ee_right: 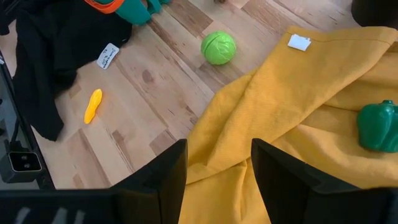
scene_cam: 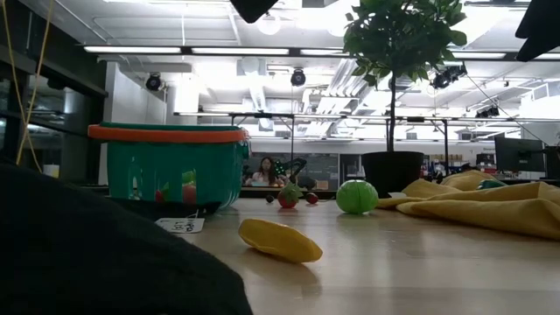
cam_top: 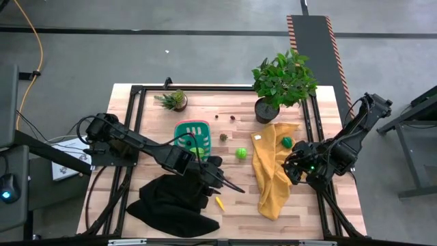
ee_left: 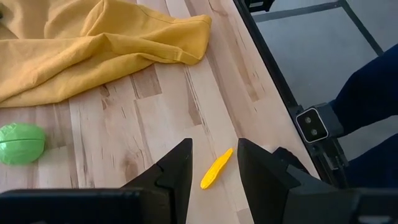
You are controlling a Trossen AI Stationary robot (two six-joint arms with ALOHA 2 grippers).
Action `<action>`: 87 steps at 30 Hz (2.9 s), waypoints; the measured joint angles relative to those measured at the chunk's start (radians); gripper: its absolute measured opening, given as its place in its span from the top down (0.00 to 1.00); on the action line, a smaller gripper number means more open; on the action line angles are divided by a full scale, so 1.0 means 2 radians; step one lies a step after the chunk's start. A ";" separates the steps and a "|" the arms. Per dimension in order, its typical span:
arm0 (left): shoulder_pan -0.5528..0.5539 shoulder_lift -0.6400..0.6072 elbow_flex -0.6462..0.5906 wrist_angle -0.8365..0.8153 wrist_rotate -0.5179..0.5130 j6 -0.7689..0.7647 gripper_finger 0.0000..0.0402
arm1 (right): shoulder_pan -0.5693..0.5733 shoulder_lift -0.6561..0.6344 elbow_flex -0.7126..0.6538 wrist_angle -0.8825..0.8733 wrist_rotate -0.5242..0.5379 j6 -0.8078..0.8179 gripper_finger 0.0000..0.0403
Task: Pick and placing Produce into tupperware
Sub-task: Put the yellow corn in the green basket
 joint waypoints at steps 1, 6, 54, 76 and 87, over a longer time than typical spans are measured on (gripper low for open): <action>0.000 0.000 0.000 0.000 0.000 0.000 0.71 | 0.000 0.000 0.000 0.000 0.000 -0.001 0.58; 0.000 0.000 0.000 0.009 0.002 -0.002 0.71 | 0.000 0.000 0.000 0.000 0.000 -0.002 0.58; -0.006 0.111 -0.001 0.038 0.037 0.216 0.57 | 0.000 -0.001 0.000 0.007 0.022 -0.013 0.58; -0.008 0.157 0.000 0.049 0.053 0.221 0.59 | 0.000 -0.001 0.000 0.007 0.025 -0.011 0.58; -0.008 0.167 0.000 0.045 0.060 0.221 0.59 | 0.000 -0.001 0.000 0.007 0.037 -0.011 0.58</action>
